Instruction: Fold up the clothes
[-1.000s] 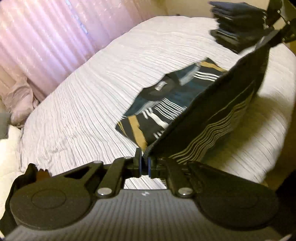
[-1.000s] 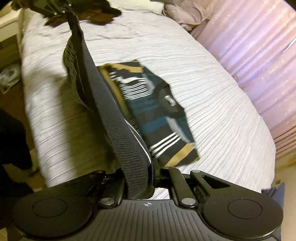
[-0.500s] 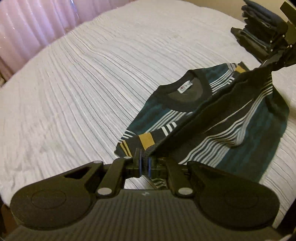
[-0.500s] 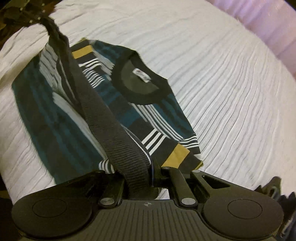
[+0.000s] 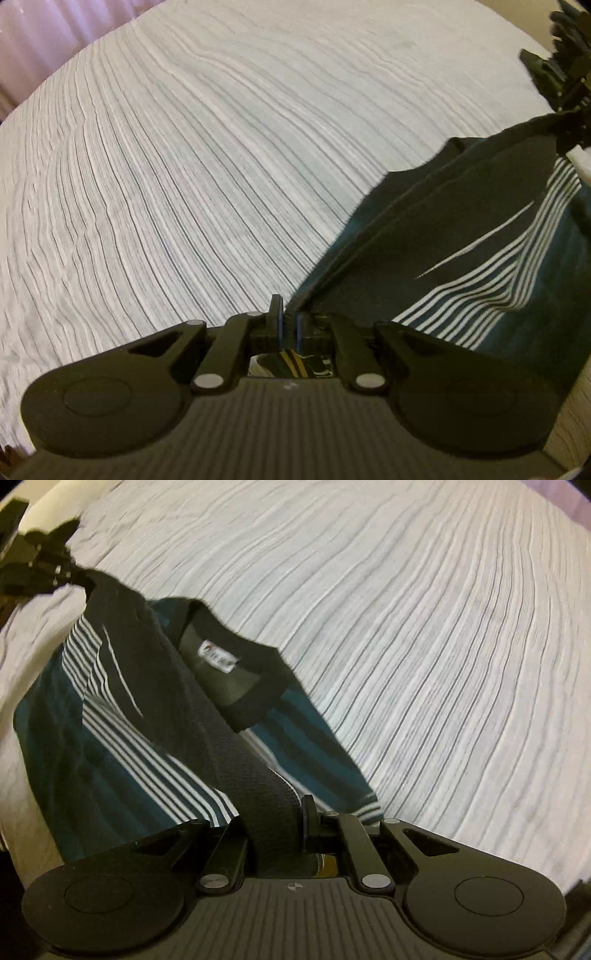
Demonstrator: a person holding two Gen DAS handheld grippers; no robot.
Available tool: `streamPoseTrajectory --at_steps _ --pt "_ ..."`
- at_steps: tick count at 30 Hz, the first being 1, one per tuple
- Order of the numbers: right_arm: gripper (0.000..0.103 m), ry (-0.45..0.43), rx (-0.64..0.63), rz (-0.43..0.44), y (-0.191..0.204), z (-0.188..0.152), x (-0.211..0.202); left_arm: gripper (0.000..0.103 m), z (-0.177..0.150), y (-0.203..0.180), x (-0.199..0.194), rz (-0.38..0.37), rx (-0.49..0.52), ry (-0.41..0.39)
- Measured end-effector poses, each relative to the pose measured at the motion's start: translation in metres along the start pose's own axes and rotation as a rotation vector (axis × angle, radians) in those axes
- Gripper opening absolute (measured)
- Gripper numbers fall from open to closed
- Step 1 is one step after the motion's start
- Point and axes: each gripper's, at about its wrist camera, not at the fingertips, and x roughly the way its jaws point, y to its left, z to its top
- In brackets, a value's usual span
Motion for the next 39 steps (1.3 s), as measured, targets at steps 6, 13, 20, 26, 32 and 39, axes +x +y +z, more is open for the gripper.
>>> streamPoseTrajectory --at_steps 6,13,20,26,32,39 --pt "0.005 -0.048 0.141 0.068 -0.039 -0.001 0.033 0.006 0.006 0.006 0.049 0.005 -0.002 0.048" --pt "0.039 -0.259 0.476 0.01 -0.072 -0.029 0.024 0.013 0.001 0.024 0.066 0.081 -0.128 0.042" --pt "0.041 -0.421 0.715 -0.03 -0.051 -0.087 -0.037 0.017 -0.022 0.019 0.022 0.046 -0.195 -0.007" --pt "0.066 -0.417 0.854 0.017 0.017 -0.166 -0.067 0.027 -0.072 -0.02 -0.005 -0.049 -0.219 0.027" --pt "0.07 -0.347 0.87 0.101 0.065 -0.214 -0.056 0.033 -0.126 -0.056 -0.015 -0.097 -0.249 0.104" --pt "0.008 -0.319 0.857 0.089 0.068 -0.231 -0.05 0.028 -0.13 -0.066 -0.02 -0.104 -0.232 0.112"
